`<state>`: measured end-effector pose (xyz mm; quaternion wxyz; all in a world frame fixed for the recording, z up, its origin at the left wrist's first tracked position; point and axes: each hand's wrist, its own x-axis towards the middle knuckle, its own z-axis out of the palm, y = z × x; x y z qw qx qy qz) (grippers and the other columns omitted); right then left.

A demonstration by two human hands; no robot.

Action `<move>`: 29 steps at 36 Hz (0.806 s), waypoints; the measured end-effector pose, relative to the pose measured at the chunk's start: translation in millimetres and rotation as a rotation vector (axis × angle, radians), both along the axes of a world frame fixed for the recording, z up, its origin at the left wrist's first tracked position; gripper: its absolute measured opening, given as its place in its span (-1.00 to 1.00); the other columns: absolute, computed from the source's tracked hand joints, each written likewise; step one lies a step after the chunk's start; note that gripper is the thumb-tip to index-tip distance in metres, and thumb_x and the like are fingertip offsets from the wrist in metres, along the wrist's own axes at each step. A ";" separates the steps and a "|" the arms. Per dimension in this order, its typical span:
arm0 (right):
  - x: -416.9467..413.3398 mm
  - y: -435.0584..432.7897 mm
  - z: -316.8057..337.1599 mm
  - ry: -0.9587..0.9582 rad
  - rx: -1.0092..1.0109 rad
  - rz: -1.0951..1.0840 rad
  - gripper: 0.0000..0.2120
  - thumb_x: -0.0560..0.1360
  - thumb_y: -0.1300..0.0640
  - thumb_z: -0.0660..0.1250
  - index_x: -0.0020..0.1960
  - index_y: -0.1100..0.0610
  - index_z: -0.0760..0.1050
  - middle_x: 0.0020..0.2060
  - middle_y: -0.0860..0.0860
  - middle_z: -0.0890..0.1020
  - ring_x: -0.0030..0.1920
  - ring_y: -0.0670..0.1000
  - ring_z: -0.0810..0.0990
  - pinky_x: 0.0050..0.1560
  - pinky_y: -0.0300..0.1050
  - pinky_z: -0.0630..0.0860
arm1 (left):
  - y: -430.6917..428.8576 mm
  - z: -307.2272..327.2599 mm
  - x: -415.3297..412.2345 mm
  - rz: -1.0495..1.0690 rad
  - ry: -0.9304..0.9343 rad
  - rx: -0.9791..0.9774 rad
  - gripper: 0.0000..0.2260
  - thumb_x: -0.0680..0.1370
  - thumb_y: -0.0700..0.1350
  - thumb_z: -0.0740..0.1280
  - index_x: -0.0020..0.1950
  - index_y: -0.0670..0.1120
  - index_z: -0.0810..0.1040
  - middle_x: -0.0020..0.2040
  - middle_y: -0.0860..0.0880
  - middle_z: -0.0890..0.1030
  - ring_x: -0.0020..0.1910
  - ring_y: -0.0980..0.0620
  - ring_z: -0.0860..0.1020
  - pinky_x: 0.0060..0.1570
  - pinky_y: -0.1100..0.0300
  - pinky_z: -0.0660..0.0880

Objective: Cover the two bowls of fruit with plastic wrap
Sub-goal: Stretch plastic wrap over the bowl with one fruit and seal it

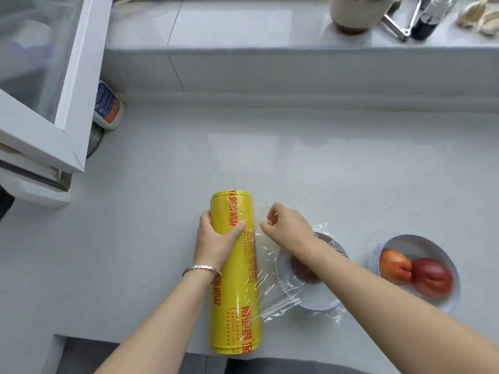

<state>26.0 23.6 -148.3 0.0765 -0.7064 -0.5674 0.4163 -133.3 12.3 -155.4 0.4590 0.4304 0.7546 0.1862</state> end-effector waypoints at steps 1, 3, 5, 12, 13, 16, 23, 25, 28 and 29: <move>3.8 -1.3 1.9 0.019 -0.011 0.003 -0.84 0.47 0.08 0.26 0.01 0.10 0.49 -0.06 0.04 0.64 0.00 0.09 0.56 -0.06 -0.12 0.41 | -1.5 -0.2 1.2 -0.019 0.021 0.009 -0.27 0.39 0.13 0.44 0.44 -0.02 0.16 0.29 -0.05 0.44 0.14 -0.06 0.50 0.12 -0.01 0.49; 9.6 -4.1 4.7 0.049 -0.023 0.059 -0.81 0.49 0.15 0.23 0.07 0.10 0.53 -0.02 0.04 0.66 0.06 0.07 0.56 0.01 -0.14 0.42 | -4.5 -0.2 5.3 -0.055 0.071 0.019 -0.19 0.38 0.24 0.37 0.48 0.02 0.06 0.36 -0.08 0.39 0.23 -0.11 0.46 0.19 -0.10 0.46; 15.0 -7.7 6.6 0.030 -0.018 0.103 -0.76 0.48 0.24 0.19 0.06 0.09 0.57 -0.03 0.05 0.67 0.08 0.06 0.57 0.06 -0.15 0.44 | -6.4 0.5 10.6 -0.066 0.114 0.018 -0.17 0.37 0.30 0.32 0.50 0.04 0.02 0.40 -0.12 0.34 0.29 -0.15 0.42 0.23 -0.12 0.42; 21.6 -17.8 15.0 0.149 -0.047 0.159 -0.65 0.46 0.18 0.24 0.24 0.14 0.48 0.08 0.03 0.63 0.14 0.01 0.55 0.20 -0.19 0.40 | -7.7 3.0 13.6 -0.070 0.130 0.017 -0.08 0.36 0.23 0.42 0.52 0.01 -0.05 0.41 -0.15 0.22 0.33 -0.17 0.35 0.22 -0.03 0.37; 17.9 -17.0 14.8 0.129 -0.051 0.187 -0.63 0.47 0.09 0.27 0.25 0.13 0.47 0.08 0.03 0.62 0.15 0.02 0.54 0.21 -0.14 0.40 | -7.6 3.6 13.4 -0.065 0.124 0.012 -0.07 0.35 0.23 0.43 0.52 0.01 -0.05 0.42 -0.15 0.21 0.33 -0.16 0.35 0.22 -0.03 0.37; 4.4 -13.9 11.9 0.012 -0.061 0.294 -0.56 0.45 -0.13 0.30 0.20 0.12 0.49 0.05 0.05 0.59 0.11 0.04 0.52 0.16 -0.06 0.41 | -7.6 4.7 13.0 -0.056 0.123 0.015 -0.09 0.36 0.24 0.41 0.52 0.01 -0.05 0.43 -0.15 0.21 0.34 -0.16 0.34 0.22 -0.04 0.37; -7.4 -12.5 6.2 0.038 -0.014 0.285 -0.69 0.47 -0.07 0.31 -0.40 -0.03 0.34 -0.21 0.05 0.55 -0.13 0.05 0.51 -0.10 -0.12 0.40 | -7.0 2.5 9.6 -0.039 0.115 0.031 -0.11 0.38 0.21 0.41 0.52 -0.01 -0.01 0.43 -0.14 0.22 0.35 -0.14 0.34 0.23 -0.01 0.36; -8.2 -14.6 9.3 0.044 -0.014 0.247 -0.67 0.48 0.00 0.29 -0.44 -0.03 0.34 -0.30 0.04 0.52 -0.22 0.04 0.46 -0.20 -0.15 0.34 | -6.7 2.1 10.7 -0.040 0.131 0.044 -0.12 0.38 0.20 0.42 0.52 -0.02 0.00 0.42 -0.13 0.24 0.34 -0.14 0.35 0.21 -0.01 0.37; -9.7 -16.1 9.5 0.034 -0.004 0.191 -0.74 0.46 0.08 0.25 -0.39 0.10 0.45 -0.39 0.10 0.52 -0.26 0.11 0.46 -0.23 -0.09 0.37 | -6.5 1.6 13.5 -0.046 0.165 0.054 -0.13 0.37 0.21 0.42 0.51 -0.01 0.02 0.39 -0.13 0.27 0.30 -0.14 0.38 0.18 0.00 0.39; -10.7 -16.6 8.0 0.013 0.007 0.178 -0.72 0.46 0.09 0.24 -0.42 0.11 0.41 -0.45 0.08 0.48 -0.28 0.13 0.44 -0.24 -0.07 0.35 | -6.2 1.4 14.2 -0.046 0.172 0.056 -0.13 0.37 0.21 0.42 0.51 -0.01 0.02 0.38 -0.13 0.28 0.30 -0.14 0.39 0.18 0.00 0.40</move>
